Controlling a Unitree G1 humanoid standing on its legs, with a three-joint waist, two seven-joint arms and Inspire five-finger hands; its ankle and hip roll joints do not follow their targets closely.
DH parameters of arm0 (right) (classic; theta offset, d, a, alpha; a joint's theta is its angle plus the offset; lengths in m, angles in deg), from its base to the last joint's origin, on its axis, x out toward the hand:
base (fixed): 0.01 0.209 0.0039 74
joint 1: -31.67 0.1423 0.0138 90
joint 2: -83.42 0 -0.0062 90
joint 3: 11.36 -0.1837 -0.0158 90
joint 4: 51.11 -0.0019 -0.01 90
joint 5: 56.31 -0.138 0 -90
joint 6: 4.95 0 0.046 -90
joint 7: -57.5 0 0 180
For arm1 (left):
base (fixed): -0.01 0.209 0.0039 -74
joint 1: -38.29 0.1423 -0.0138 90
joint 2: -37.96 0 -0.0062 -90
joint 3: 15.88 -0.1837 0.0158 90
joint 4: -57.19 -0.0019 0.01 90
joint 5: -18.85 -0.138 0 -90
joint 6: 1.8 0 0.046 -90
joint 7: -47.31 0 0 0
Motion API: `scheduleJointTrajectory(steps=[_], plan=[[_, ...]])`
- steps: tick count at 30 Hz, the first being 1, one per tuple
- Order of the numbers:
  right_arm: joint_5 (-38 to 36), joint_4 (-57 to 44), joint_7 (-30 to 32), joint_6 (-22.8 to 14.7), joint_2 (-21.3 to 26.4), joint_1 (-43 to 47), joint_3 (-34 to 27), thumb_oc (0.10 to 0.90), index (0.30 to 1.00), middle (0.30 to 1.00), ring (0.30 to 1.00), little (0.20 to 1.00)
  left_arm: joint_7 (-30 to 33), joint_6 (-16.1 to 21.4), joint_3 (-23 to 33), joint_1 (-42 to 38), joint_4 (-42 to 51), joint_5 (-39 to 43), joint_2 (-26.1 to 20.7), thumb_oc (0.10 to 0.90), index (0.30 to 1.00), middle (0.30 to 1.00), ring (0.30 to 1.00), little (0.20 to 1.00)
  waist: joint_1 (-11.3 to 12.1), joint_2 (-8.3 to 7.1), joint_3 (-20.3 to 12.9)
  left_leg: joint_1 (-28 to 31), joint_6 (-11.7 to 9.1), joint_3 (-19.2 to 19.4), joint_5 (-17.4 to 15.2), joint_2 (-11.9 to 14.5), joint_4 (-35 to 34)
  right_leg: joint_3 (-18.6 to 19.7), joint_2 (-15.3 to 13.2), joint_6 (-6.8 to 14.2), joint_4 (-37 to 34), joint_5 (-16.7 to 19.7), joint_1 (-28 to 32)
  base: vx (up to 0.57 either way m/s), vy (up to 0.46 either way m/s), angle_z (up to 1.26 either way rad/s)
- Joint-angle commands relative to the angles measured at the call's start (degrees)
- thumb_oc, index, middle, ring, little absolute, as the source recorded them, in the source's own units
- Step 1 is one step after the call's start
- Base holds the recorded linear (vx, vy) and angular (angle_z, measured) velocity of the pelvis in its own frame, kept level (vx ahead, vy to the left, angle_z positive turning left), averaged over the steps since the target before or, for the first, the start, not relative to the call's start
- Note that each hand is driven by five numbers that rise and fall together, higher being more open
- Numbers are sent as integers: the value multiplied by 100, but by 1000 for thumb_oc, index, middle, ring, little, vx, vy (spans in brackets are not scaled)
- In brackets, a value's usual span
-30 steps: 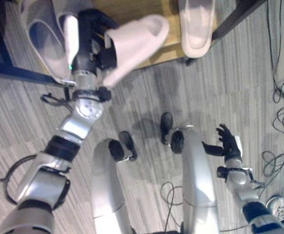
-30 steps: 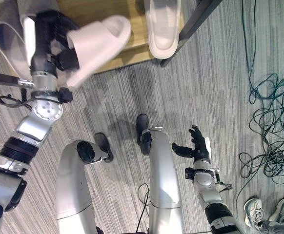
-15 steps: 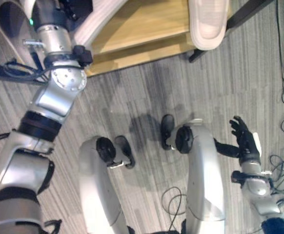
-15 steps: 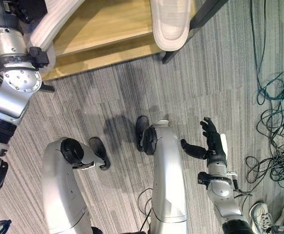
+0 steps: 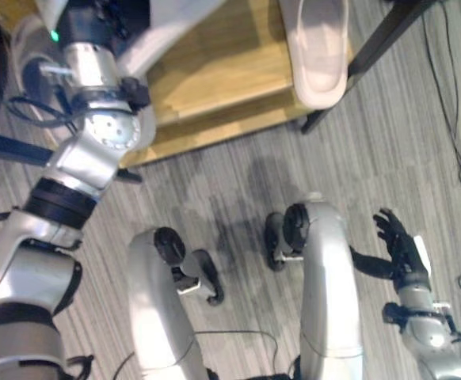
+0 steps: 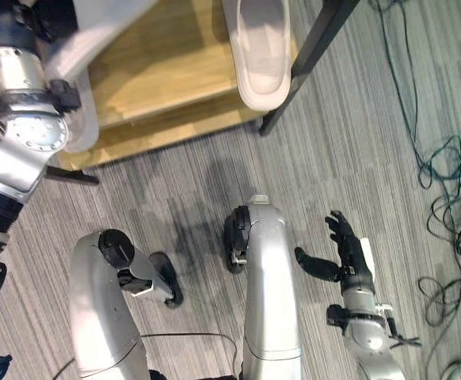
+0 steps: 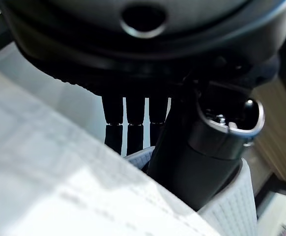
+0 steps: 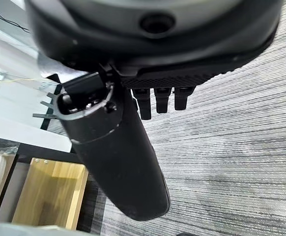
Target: Arrange the slippers neatly on the shoe rack.
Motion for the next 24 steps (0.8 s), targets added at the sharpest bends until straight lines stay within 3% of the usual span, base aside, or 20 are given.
scheduleJointTrajectory(steps=[1,14,15,17,18,20,24], plan=[[226,-1098,95,-298,537,-728,-430,800,900,900,900,900,140,322,52,-905,-251,108,-69,400,300,300,300,300,-210,155,-162,76,-396,-1023,563,-227,-456,629,-232,437,552,-1504,1064,0,0,0],[607,-1796,177,-231,787,-1006,-268,800,900,900,900,900,155,314,52,-726,-518,112,179,400,300,300,300,300,-302,132,-162,76,-364,-990,397,-210,-44,651,-306,428,916,-1707,1064,-1,1,-1],[904,-682,312,-225,720,-410,213,800,900,900,900,900,193,164,144,-635,-611,20,728,400,300,300,300,300,-273,168,-162,76,-363,-967,411,-236,-61,677,-322,399,960,-1744,1064,0,-61,4],[962,-465,429,-287,648,-287,370,800,900,900,900,900,194,113,70,-806,-814,17,827,400,300,300,300,300,-335,137,-162,76,-393,-929,422,-235,-67,718,-353,371,995,-1760,1064,-1,-36,17],[941,-379,448,-253,611,-164,412,800,900,900,900,900,130,52,13,-931,-1005,46,861,588,582,582,582,582,-381,120,-162,76,-408,-887,418,-240,-63,761,-366,358,1033,-1773,1064,-3,-3,14],[959,-343,451,-231,574,-96,457,800,900,900,900,900,121,44,7,-976,-1062,55,875,800,900,900,900,900,-391,108,-162,76,-420,-869,413,-250,-57,780,-372,357,1062,-1780,1064,0,0,0],[931,-268,391,-199,569,103,666,800,900,900,900,900,46,38,-58,-1163,-1400,175,1039,800,900,900,900,900,-413,83,-162,76,-447,-856,387,-251,-19,834,-381,362,1152,-1806,1064,-6,-12,6]])
